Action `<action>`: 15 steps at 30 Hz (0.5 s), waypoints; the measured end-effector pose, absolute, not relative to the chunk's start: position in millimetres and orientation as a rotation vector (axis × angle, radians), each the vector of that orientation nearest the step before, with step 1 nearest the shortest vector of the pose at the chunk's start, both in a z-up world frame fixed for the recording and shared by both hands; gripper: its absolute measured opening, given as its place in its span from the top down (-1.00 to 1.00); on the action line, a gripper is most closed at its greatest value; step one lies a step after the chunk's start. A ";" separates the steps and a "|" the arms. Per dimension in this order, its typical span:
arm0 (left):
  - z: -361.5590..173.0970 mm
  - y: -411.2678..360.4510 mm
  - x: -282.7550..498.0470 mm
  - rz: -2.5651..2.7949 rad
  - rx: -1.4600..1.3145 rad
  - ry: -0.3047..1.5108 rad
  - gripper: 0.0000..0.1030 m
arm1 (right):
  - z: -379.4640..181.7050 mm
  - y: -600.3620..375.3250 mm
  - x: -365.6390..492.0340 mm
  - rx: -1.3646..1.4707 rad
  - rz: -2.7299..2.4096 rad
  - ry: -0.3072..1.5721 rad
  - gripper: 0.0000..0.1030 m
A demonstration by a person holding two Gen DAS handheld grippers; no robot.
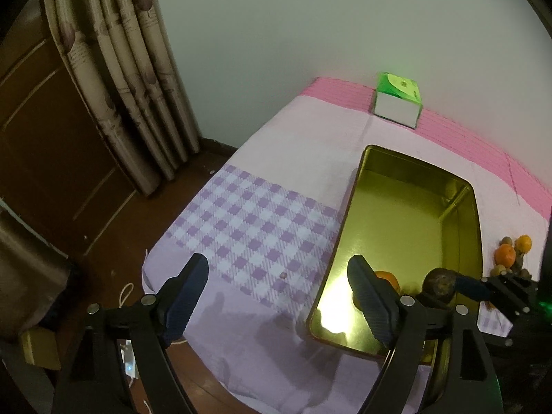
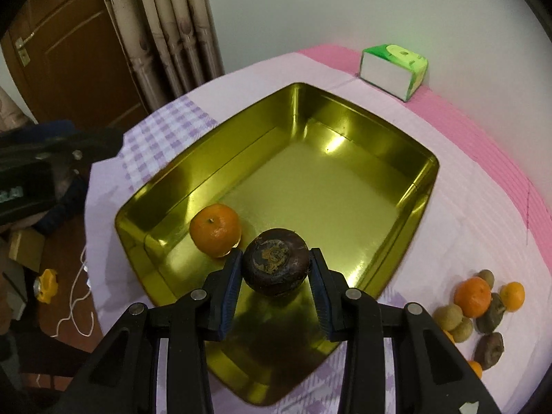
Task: Organize fruits
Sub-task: 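Release the orange with the left gripper while the right lowers the dark fruit into the tin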
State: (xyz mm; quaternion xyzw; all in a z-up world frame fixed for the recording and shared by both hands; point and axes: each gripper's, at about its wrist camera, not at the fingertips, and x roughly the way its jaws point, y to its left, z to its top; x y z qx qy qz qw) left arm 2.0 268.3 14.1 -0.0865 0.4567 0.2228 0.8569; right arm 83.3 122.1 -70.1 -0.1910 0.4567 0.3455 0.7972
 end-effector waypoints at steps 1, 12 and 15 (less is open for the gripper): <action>13.4 269.6 2.3 0.471 -0.189 0.961 -0.61 | -73.0 123.4 85.4 -0.414 0.742 0.988 0.31; 9.9 277.6 2.6 0.480 -0.226 0.972 -0.61 | -88.6 133.6 89.7 -0.468 0.735 1.012 0.31; 9.7 277.9 2.5 0.480 -0.227 0.973 -0.61 | -89.5 135.4 88.8 -0.483 0.730 1.006 0.31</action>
